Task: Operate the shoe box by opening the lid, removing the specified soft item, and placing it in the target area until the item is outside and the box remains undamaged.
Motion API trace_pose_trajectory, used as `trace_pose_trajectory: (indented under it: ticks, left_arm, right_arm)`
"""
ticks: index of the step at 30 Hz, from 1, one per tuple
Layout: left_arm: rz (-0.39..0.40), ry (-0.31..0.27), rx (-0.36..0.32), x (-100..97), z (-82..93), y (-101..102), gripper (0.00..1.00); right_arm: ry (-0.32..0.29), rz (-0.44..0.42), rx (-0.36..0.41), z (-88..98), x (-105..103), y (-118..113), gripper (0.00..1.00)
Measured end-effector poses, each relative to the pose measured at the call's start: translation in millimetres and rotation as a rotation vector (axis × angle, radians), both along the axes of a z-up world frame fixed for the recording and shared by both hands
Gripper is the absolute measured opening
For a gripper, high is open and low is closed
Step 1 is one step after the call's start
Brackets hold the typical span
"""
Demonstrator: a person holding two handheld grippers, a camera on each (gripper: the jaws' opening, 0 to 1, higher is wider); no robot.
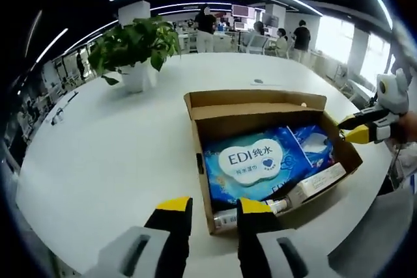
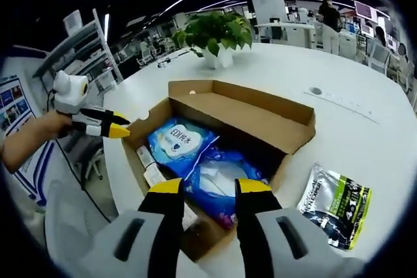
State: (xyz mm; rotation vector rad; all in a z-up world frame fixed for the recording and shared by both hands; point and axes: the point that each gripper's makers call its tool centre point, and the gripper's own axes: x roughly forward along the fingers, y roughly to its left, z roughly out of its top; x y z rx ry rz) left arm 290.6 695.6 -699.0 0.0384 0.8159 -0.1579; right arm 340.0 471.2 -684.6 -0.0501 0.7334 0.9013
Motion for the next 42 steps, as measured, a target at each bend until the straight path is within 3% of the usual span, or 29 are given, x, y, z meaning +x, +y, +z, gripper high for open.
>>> trace_pose_trajectory:
  ticks: [5, 10, 25, 36, 39, 41, 42]
  left_arm:
    - [0.053, 0.011, -0.070, -1.2, -8.4, 3, 0.15]
    - [0.079, 0.017, -0.093, -0.6, -10.2, 4, 0.06]
    - [0.076, 0.015, -0.102, -1.3, -11.4, 2, 0.05]
    - [0.089, 0.004, -0.114, -1.1, -11.9, 3, 0.05]
    - [0.093, 0.003, -0.116, -0.9, -11.8, 3, 0.05]
    - [0.093, 0.002, -0.116, -1.0, -11.7, 3, 0.05]
    - [0.094, 0.001, -0.117, -1.0, -11.6, 3, 0.05]
  right_arm:
    - [0.004, 0.045, -0.009, -9.4, 2, 19, 0.28]
    - [0.000, 0.079, -0.017, -17.8, 3, 37, 0.27]
    - [-0.047, 0.132, -0.065, -41.0, 18, 70, 0.19]
    - [0.027, 0.093, -0.051, -57.3, 18, 85, 0.15]
    - [0.025, 0.091, -0.059, -60.5, 18, 88, 0.10]
    - [-0.011, 0.095, -0.099, -61.9, 22, 83, 0.05]
    - [0.012, 0.095, -0.080, -60.9, 20, 85, 0.05]
